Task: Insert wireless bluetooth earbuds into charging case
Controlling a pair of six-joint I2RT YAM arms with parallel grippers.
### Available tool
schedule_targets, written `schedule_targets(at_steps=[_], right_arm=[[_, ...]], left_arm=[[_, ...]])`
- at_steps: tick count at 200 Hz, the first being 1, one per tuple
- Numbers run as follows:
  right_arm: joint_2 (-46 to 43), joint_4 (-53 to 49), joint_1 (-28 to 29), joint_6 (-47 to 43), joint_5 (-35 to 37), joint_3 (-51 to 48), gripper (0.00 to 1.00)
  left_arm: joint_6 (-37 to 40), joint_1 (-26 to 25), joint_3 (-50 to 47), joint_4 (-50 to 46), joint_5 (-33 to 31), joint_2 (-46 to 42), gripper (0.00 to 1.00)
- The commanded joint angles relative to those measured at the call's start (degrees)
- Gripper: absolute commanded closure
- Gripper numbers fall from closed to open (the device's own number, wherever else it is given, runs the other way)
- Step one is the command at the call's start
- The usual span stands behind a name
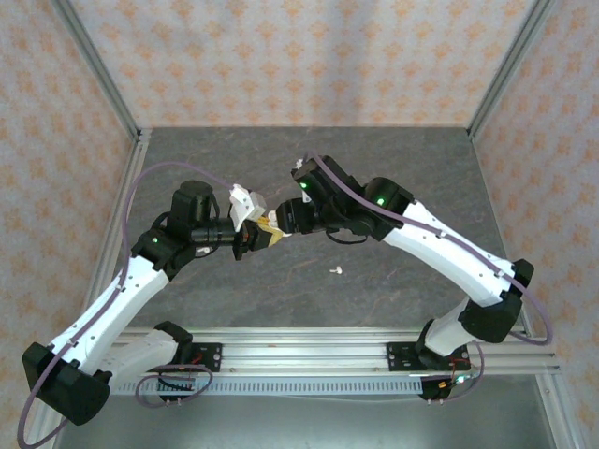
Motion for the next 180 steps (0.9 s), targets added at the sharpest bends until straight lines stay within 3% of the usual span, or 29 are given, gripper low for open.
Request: schedule_targets(at_steps=[1,82,143,180], right_arm=[[0.7,-1.9,0.4,0.4,1.2,1.9,0.5],[1.6,-2.6,0.4,-0.5,0.9,1.4,0.58],[0.3,-0.9,0.4,-3.9,-1.2,-0.4,0.81],[-1.3,0.0,0.4,-8.2,-3.1,-1.9,0.88]], left_arm=[[-0.1,0.3,0.0,2.6,0.5,-0.5,1.0],[0.3,0.3,0.1,2.2,0.7,-0.6,1.0],[1.0,0.3,0.2,1.6,2.0,-1.4,1.0],[2.0,0.3,0.4,1.1,3.3,-1.6,1.0]])
